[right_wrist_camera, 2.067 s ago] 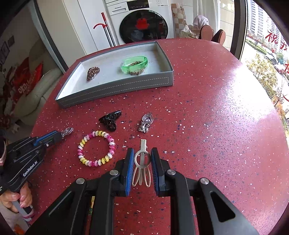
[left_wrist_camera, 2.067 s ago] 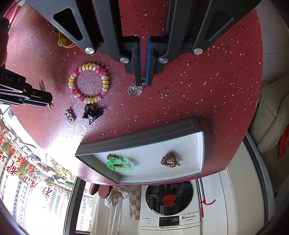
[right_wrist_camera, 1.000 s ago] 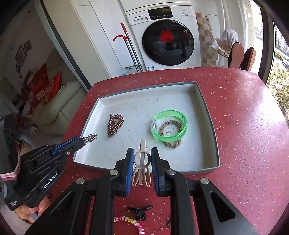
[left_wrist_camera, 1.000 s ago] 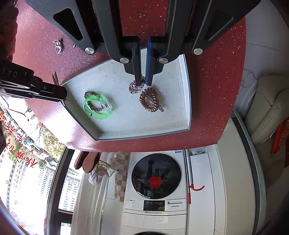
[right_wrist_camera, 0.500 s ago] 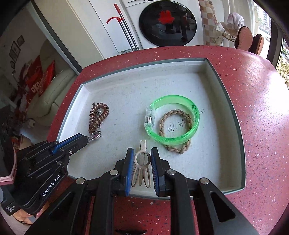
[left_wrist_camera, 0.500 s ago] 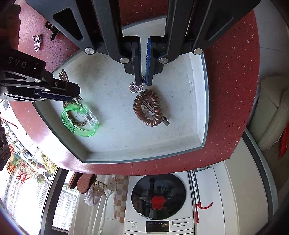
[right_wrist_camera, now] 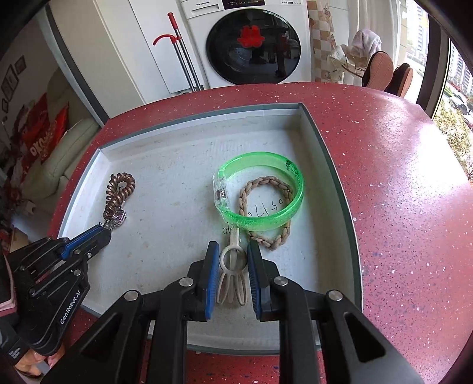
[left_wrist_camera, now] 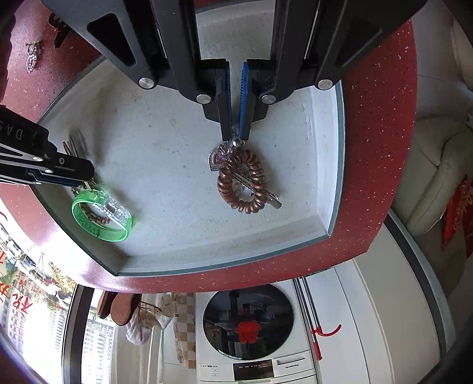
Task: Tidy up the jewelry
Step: 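Open the right tool to drop the claw clip while the left tool releases the pendant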
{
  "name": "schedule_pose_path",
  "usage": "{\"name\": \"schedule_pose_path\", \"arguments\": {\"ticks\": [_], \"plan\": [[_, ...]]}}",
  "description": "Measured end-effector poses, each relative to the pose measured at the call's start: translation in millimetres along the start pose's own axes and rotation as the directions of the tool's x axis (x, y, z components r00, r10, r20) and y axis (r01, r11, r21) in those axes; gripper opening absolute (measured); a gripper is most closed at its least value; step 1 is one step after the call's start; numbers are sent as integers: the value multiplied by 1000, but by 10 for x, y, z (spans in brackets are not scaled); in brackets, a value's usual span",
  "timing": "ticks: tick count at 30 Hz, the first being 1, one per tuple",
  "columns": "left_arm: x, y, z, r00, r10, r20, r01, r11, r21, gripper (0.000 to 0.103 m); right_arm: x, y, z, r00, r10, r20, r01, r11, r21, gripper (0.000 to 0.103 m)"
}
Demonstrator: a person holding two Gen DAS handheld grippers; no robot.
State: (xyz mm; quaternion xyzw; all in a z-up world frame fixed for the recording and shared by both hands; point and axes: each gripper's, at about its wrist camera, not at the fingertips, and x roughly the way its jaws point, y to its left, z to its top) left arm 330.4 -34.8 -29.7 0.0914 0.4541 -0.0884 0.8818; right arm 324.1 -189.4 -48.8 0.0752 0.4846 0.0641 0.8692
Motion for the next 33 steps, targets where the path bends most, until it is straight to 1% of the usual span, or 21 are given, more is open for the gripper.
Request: {"name": "schedule_pose_path", "arguments": {"ticks": [2, 4, 5, 8, 17, 22, 25, 33], "plan": [[-22, -17, -14, 1000, 18, 8, -18, 1000, 8, 22, -19, -1, -5, 1000, 9, -4, -9, 1000, 9, 31], [-57, -12, -24, 1000, 23, 15, -23, 1000, -9, 22, -58, -6, -3, 1000, 27, 1, -27, 999, 18, 46], [-79, -3, -30, 1000, 21, 22, -21, 1000, -20, 22, -79, -14, -3, 999, 39, 5, -39, 999, 23, 47], [-137, 24, -36, 999, 17, 46, -15, 999, -40, 22, -146, -44, -5, 998, 54, 19, -55, 998, 40, 47], [-328, 54, -47, 996, 6, 89, -2, 999, -46, 22, -395, -67, -52, 995, 73, 66, -78, 995, 69, 47], [-466, 51, -81, 994, 0, 105, 4, 999, -47, 22, -486, -110, -119, 993, 91, 68, -97, 991, 87, 48], [-557, 58, -95, 993, -1, 121, 8, 999, -52, 22, -531, -129, -153, 994, 87, 73, -94, 991, 97, 48], [-745, 81, -148, 991, -14, 135, 23, 998, -65, 22, -672, -118, -263, 993, 87, 84, -94, 991, 94, 48]]}}
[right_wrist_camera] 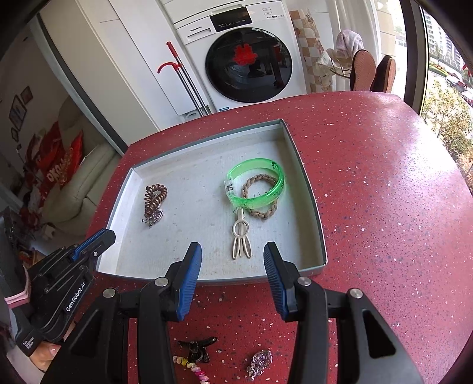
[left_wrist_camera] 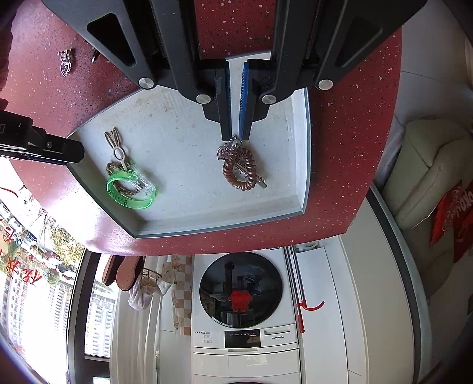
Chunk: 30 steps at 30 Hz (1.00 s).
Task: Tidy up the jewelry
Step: 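Open the right tool to drop the claw clip while the left tool releases the pendant, then move the left tool to the yellow cord hair tie while the right tool reaches the purple-stone heart pendant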
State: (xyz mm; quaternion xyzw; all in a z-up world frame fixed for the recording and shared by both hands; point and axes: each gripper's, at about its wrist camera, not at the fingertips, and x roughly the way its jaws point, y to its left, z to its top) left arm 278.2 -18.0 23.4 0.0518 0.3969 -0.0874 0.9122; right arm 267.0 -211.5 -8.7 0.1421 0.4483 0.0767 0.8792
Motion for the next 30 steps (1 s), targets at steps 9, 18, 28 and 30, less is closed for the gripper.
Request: {"name": "schedule_pose_path", "arguments": {"ticks": [9, 18, 28, 30], "plan": [[-162, 9, -87, 1000, -5, 0, 5, 1000, -24, 22, -157, 30, -152, 1000, 8, 4, -8, 1000, -4, 50], [-315, 25, -196, 1000, -20, -8, 19, 998, -53, 22, -324, 33, -316, 1000, 11, 10, -11, 1000, -4, 58], [-437, -29, -408, 1000, 4, 7, -4, 999, -50, 103, -511, 89, -505, 1000, 1, 23, 0, 1000, -28, 74], [-412, -54, -450, 1000, 2, 8, -2, 999, -44, 103, -555, 94, -542, 999, -6, 31, 7, 999, -31, 85]]}}
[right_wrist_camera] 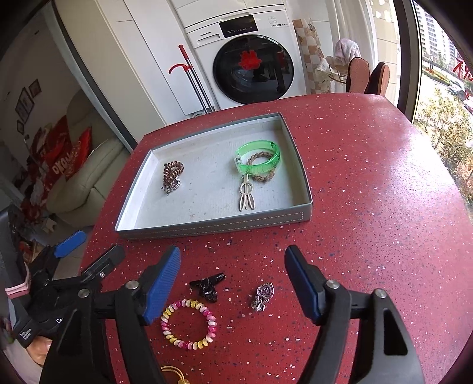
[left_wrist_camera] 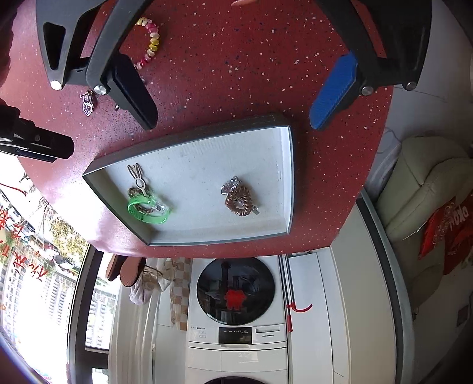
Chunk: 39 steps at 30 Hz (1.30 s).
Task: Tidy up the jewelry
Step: 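Move the left tool to the yellow cord hair tie while the right tool reaches the purple-stone heart pendant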
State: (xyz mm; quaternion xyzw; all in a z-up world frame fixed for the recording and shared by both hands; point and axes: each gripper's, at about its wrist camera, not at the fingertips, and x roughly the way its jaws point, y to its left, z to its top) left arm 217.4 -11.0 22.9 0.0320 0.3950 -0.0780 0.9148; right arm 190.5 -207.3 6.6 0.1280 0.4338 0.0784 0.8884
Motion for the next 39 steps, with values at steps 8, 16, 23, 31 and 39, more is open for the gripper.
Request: {"name": "schedule_pose_path", "arguments": {"ticks": [8, 16, 23, 31, 39], "plan": [[88, -15, -233, 1000, 25, 2, -25, 1000, -7, 103, -253, 13, -156, 996, 13, 86, -12, 1000, -12, 103], [95, -69, -496, 999, -31, -20, 31, 999, 4, 103, -280, -70, -353, 1000, 6, -5, -6, 1000, 4, 103], [-104, -232, -761, 995, -90, -52, 91, 996, 15, 103, -223, -190, -561, 998, -32, -50, 33, 999, 13, 103], [-289, -438, -1119, 989, -111, -92, 114, 993, 18, 103, -125, -224, -689, 992, -92, -83, 90, 996, -21, 103], [-342, -621, -1278, 988, -107, -114, 114, 992, 54, 103, 25, -173, -675, 988, -120, -94, 115, 992, -60, 98]]}}
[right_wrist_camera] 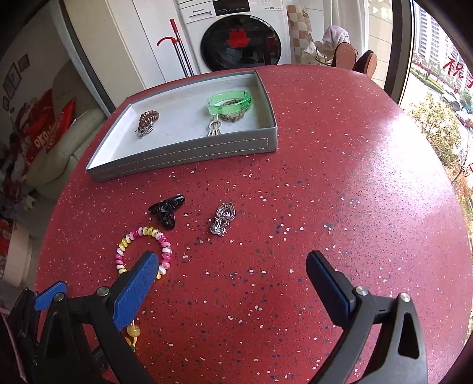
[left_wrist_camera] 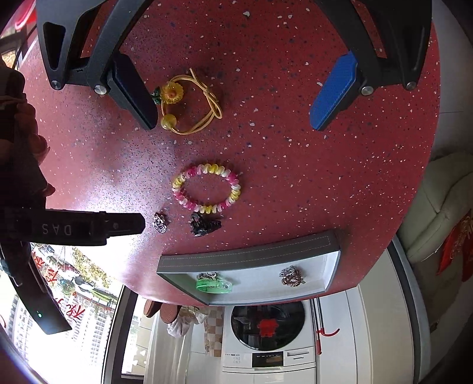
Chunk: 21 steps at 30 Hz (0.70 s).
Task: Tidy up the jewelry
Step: 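Move the left tool to the yellow cord hair tie while the right tool reaches the purple-stone heart pendant, then grasp the yellow cord hair tie with the left tool while the right tool grasps the purple-stone pendant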
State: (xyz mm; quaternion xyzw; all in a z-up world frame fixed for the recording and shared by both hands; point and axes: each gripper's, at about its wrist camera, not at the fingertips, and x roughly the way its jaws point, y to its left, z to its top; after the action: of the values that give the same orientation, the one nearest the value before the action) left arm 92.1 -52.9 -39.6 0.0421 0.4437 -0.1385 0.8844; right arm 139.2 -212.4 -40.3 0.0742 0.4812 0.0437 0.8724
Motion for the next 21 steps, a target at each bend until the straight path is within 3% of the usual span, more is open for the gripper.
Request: {"name": "schedule_pose_path", "arguments": {"ticks": [3, 10, 12, 15, 20, 21], "plan": [[36, -73, -21, 1000, -1, -11, 1, 1000, 12, 103, 62, 30, 35, 1000, -8, -4, 8, 1000, -13, 94], [115, -226, -63, 999, 32, -38, -31, 999, 26, 103, 257, 23, 118, 1000, -19, -24, 19, 1000, 1, 74], [135, -275, -87, 998, 46, -46, -44, 998, 38, 97, 318, 35, 123, 999, -26, -28, 26, 1000, -2, 70], [142, -319, -126, 997, 56, -47, -54, 997, 47, 96, 355, 93, 127, 998, -55, -12, 55, 998, -29, 66], [112, -354, -140, 998, 41, -48, -39, 998, 57, 88, 392, 233, 103, 992, -125, 13, 125, 986, -106, 48], [102, -367, -144, 998, 39, -46, -36, 997, 63, 86, 392, 249, 100, 993, -119, 18, 120, 986, -115, 40]]}}
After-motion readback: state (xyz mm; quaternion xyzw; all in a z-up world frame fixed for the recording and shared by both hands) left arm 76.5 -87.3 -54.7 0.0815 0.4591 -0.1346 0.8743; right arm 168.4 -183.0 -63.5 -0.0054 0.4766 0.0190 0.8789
